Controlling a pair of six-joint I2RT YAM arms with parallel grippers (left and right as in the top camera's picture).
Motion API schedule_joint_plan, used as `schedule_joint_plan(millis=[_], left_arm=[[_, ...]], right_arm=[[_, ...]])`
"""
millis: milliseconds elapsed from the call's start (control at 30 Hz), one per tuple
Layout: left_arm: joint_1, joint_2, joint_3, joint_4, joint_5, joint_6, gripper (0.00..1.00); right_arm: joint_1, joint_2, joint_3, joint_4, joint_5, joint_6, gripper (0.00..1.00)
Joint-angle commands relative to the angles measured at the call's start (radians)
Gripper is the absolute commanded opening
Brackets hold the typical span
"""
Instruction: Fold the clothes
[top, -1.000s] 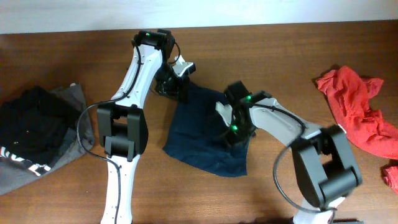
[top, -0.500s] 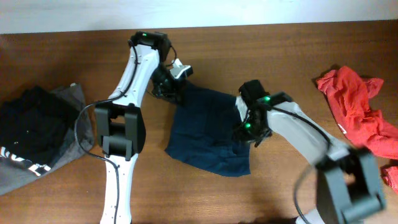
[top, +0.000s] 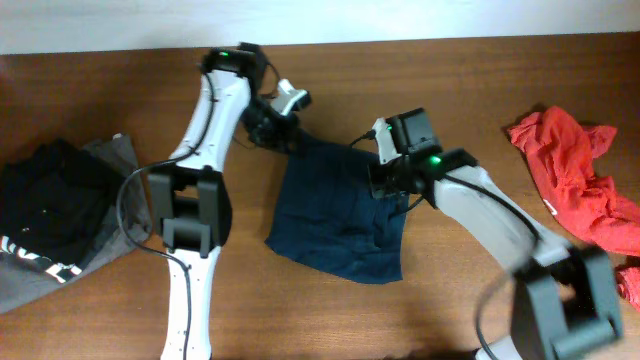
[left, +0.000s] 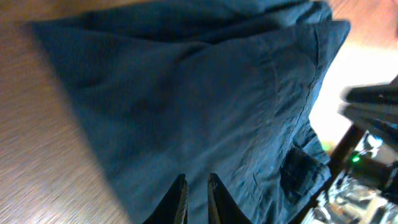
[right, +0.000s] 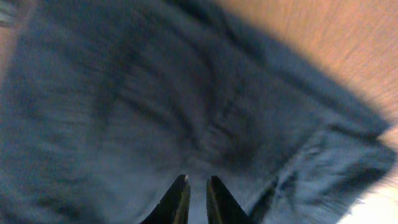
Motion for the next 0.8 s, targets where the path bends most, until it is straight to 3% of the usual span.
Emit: schedule_joint_plan(millis=[0,233,300,367,533,600,767], left_arm=[[-0.03,-0.02,-0.011,-0.008,-0.106,0.029,0.11],[0.024,-0.027,-0.01,-0.048,-0.103,-0.03,0.09],[0.055,-0.031,-0.01,-0.059,-0.078,-0.03,0.2],[0.097,-0.032,-0.01,-0.076,-0.073,-0.029,0.47],[0.166,-0.031,-0.025,-0.093,-0.036,-0.029,0.87],[0.171,-0.031,-0.049,-0.084,-0.008,-0.018,0.93],[0.143,-0.03,-0.188,-0.023,0.057,-0.018,0.92]], right_arm=[[0.003,0.084,0.001,-0.009,-0.001,0.005,0.15],[-0.026,0.117,0.001,-0.115,0.029,0.02,0.14],[-0.026,0.117,0.001,-0.122,0.029,0.02,0.15],[-0.026,0.117,0.001,-0.123,0.029,0.02,0.15],[-0.026,0.117,0.001,-0.127,0.029,0.046,0.16],[-0.026,0.117,0.001,-0.13,0.029,0.046,0.15],[-0.026,0.117,0.001,-0.131,0.029,0.047,0.16]])
